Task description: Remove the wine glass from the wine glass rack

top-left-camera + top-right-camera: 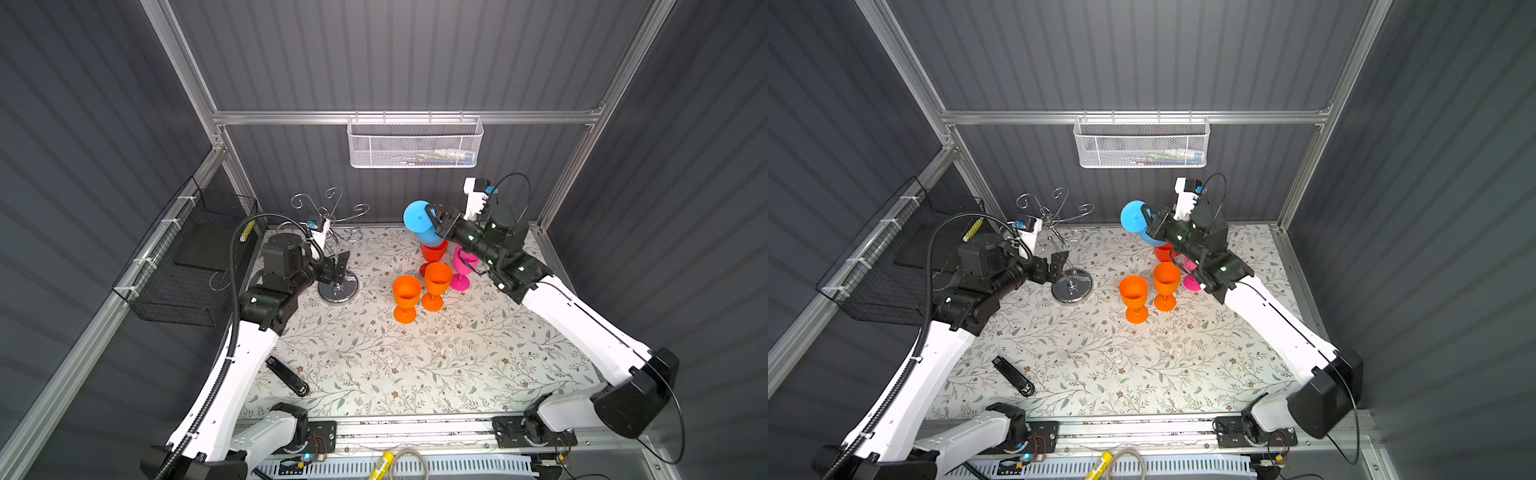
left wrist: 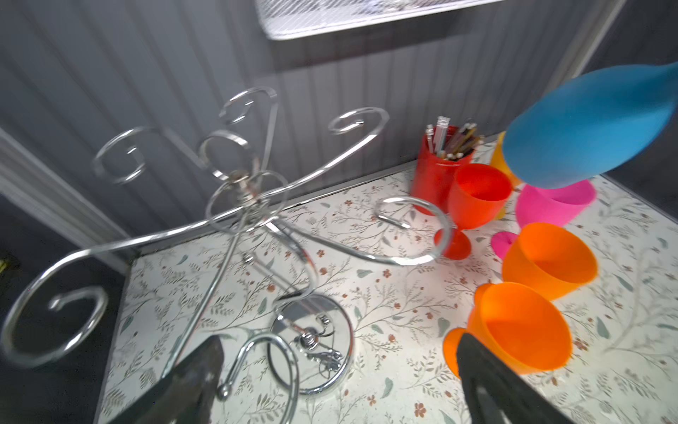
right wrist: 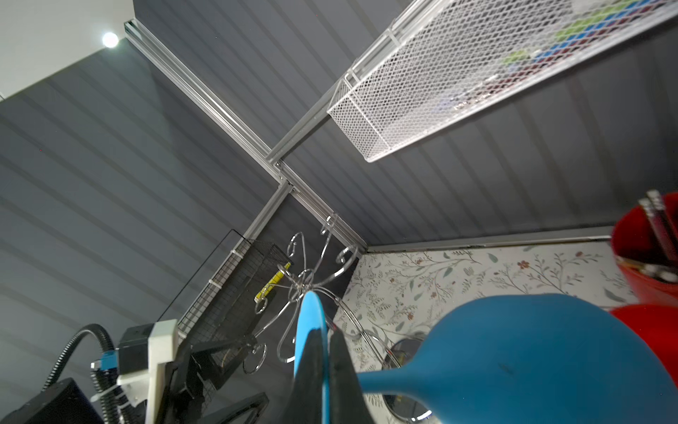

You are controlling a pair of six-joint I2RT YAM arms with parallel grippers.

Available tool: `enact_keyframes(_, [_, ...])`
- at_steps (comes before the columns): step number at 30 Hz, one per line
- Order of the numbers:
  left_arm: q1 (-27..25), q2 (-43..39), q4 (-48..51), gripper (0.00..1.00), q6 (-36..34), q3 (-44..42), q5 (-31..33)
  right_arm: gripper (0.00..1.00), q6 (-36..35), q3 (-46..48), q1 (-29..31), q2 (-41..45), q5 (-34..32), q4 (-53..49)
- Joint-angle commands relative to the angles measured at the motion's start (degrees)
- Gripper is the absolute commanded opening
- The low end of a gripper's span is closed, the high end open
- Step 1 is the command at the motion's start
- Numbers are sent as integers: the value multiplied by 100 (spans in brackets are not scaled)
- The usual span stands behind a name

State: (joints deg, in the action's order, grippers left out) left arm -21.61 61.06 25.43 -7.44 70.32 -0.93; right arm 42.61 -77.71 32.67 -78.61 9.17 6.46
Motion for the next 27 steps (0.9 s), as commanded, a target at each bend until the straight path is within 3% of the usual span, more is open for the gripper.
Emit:
enact_keyframes(1, [-973,-137,-80,96,-691,281,192,0,-210,201,23,364,-46,-479])
enact_keyframes(4, [-2094,18,-215,94,-1335,315,1001,0,-159,265,20,600,-90,-791])
enact_keyframes(8, [-3678,287,-986,91,-2611,37,2666,0,29,274,17,730,-45,-1111])
enact_keyframes(11, [-4410,700,-1731,87,-3585,-106,3634,0,175,251,12,719,111,-1293])
enact_keyframes(14, [-4610,1002,-2364,81,-4164,-145,4004,0,272,269,11,735,218,-1357])
enact_keyframes(19, [-4629,1083,-3158,73,-4592,-313,4027,0,367,318,7,794,316,-1375])
enact_keyframes(27, [-4616,1198,-3399,56,-5139,-269,3964,0,503,327,9,907,425,-1366])
